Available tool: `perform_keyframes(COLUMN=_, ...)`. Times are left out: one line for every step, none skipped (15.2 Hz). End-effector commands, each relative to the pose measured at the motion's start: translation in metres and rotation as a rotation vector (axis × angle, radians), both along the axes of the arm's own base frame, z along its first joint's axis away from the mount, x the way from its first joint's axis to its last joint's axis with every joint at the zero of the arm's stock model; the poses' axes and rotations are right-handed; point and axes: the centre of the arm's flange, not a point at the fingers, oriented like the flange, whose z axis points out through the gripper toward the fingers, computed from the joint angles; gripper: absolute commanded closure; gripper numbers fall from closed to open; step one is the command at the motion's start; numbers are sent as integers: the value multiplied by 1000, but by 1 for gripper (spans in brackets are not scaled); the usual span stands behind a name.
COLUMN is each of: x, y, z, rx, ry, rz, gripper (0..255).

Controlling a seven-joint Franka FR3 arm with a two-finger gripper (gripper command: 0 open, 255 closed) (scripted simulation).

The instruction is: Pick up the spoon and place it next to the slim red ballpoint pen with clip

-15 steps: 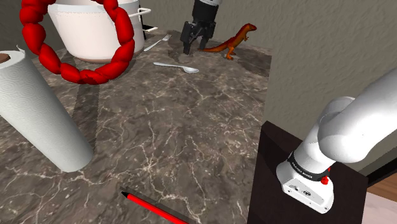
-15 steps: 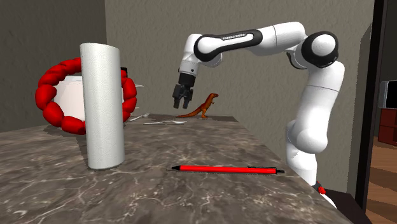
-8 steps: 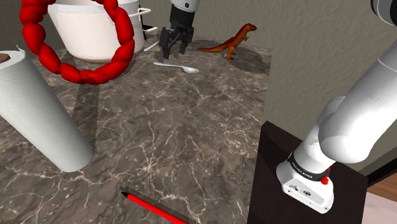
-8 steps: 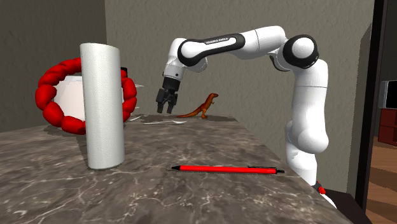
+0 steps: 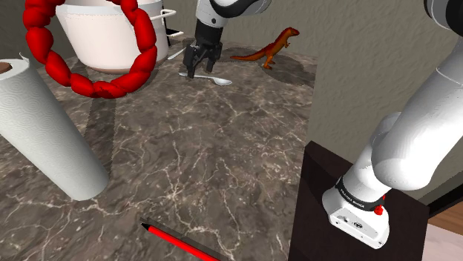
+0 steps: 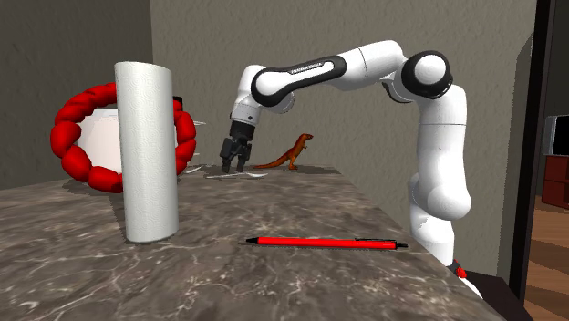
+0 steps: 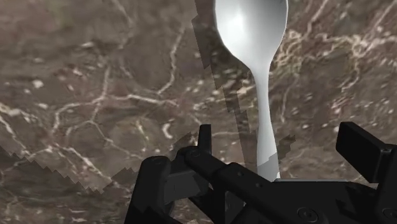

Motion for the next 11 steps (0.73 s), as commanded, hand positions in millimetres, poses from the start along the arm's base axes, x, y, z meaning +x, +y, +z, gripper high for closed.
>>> perform_keyframes(x=0, y=0, z=-1, rx=0, ry=0, rz=0, gripper=0)
perform_keyframes(x=0, y=0, z=-1, rx=0, ry=0, rz=0, gripper=0)
perform_keyframes(x=0, y=0, z=-1, rx=0, ry=0, rz=0, gripper=0)
perform_keyframes(x=0, y=0, z=-1, rx=0, ry=0, rz=0, gripper=0)
perform_keyframes(x=0, y=0, z=-1, rx=0, ry=0, rz=0, gripper=0)
perform_keyframes(x=0, y=0, z=-1, rx=0, ry=0, rz=0, gripper=0)
perform_keyframes(x=0, y=0, z=-1, rx=0, ry=0, rz=0, gripper=255)
perform_keyframes(x=0, y=0, z=-1, rx=0, ry=0, rz=0, gripper=255)
perform_keyframes(x=0, y=0, z=-1, rx=0, ry=0, rz=0, gripper=255)
perform_keyframes(x=0, y=0, z=-1, rx=0, ry=0, rz=0, gripper=255)
perform_keyframes(x=0, y=0, z=-1, rx=0, ry=0, rz=0, gripper=255)
